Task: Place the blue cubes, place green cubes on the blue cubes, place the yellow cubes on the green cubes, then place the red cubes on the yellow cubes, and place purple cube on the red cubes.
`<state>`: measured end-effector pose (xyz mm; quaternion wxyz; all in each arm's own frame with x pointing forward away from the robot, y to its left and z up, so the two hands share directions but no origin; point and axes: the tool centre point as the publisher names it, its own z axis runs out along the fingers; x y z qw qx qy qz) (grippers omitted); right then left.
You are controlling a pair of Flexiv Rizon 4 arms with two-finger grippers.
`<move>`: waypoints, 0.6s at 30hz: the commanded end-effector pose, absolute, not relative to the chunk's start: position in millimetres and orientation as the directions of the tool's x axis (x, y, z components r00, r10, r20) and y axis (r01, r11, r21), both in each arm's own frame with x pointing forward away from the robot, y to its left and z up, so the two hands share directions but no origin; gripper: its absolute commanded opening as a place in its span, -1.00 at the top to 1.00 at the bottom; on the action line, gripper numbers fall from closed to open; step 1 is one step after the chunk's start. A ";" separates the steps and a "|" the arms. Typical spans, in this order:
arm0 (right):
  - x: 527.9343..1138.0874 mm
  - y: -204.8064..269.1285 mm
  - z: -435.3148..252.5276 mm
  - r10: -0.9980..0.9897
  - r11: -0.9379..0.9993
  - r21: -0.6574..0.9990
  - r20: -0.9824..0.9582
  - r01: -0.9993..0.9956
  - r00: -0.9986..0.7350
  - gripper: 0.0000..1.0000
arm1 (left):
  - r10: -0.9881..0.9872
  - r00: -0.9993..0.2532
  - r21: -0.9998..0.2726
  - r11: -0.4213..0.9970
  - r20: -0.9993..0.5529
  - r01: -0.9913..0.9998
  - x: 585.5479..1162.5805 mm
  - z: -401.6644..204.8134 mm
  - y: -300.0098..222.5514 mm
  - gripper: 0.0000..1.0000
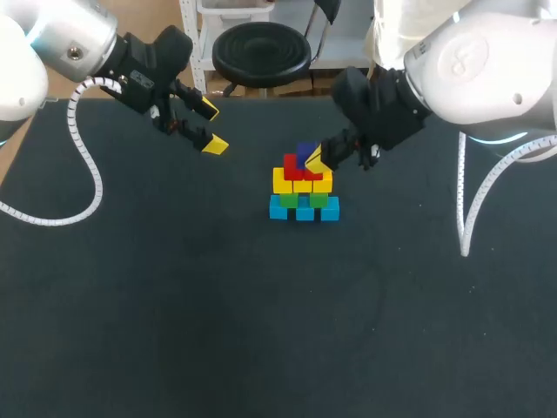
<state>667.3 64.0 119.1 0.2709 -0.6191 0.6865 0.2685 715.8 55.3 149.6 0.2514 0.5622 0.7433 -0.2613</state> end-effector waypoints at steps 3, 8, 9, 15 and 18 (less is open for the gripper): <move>670.5 66.4 120.3 -0.705 0.085 0.024 -0.705 -0.996 -0.078 1.00 | 0.702 -0.238 -0.104 0.229 -0.672 0.968 715.2 148.8 56.4 -1.00; 673.3 66.4 119.3 -0.706 0.083 0.024 -0.704 -0.996 -0.076 1.00 | 0.702 -0.238 -0.104 0.229 -0.672 0.968 715.2 148.8 56.4 -1.00; 673.6 66.2 119.1 -0.706 0.084 0.025 -0.704 -0.996 -0.077 1.00 | 0.702 -0.238 -0.104 0.229 -0.672 0.968 715.2 148.8 56.4 -1.00; 676.7 66.4 119.7 -0.708 0.084 0.020 -0.702 -0.996 -0.074 1.00 | 0.702 -0.238 -0.104 0.229 -0.672 0.968 715.2 148.8 56.4 -1.00; 678.0 66.1 120.1 -0.709 0.084 0.018 -0.701 -0.996 -0.072 1.00 | 0.702 -0.238 -0.104 0.229 -0.672 0.968 715.2 148.8 56.4 -1.00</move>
